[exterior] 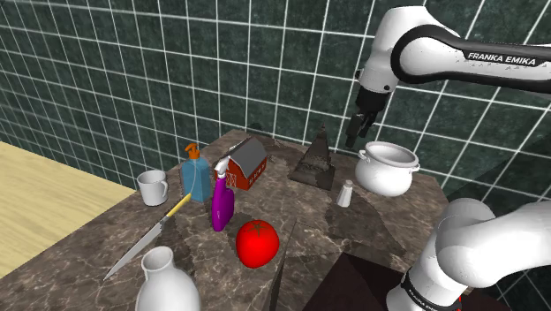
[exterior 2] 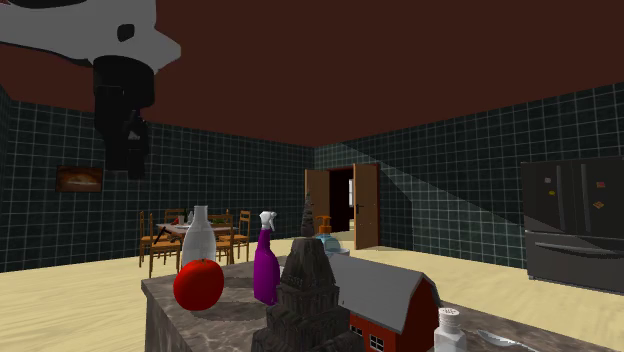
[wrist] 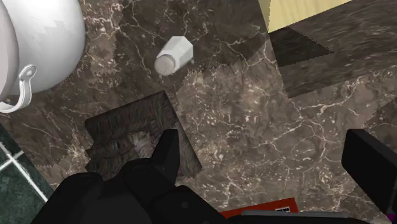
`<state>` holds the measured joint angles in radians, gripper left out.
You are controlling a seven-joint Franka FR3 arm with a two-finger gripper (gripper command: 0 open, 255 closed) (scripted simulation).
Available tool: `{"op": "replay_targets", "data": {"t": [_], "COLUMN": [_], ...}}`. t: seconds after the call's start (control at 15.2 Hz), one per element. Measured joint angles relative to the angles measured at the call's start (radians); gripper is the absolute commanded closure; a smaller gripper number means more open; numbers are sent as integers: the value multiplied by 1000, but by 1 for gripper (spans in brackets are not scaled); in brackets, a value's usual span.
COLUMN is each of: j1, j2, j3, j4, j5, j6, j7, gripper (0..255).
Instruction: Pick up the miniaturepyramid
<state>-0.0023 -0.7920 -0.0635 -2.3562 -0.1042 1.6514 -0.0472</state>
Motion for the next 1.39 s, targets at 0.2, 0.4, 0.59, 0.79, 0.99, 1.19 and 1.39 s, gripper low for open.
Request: {"op": "replay_targets", "data": {"t": [0.2, 0.4, 0.59, 0.79, 0.99, 1.19, 1.39], "j1": [1, 2, 8, 14, 19, 15, 7], "j2": [40, 135, 260, 372, 510, 635, 779], "j3": [-23, -80, -136, -184, -232, -272, -299], "j4": [19, 62, 137, 206, 309, 404, 523], "j5": [-10, -31, -41, -39, -23, 0, 38], "j6": [13, 47, 76, 98, 111, 115, 111], "j7": [-32, -112, -199, -282, -375, -468, -558], "gripper": [0, 0, 0, 0, 0, 0, 0]}}
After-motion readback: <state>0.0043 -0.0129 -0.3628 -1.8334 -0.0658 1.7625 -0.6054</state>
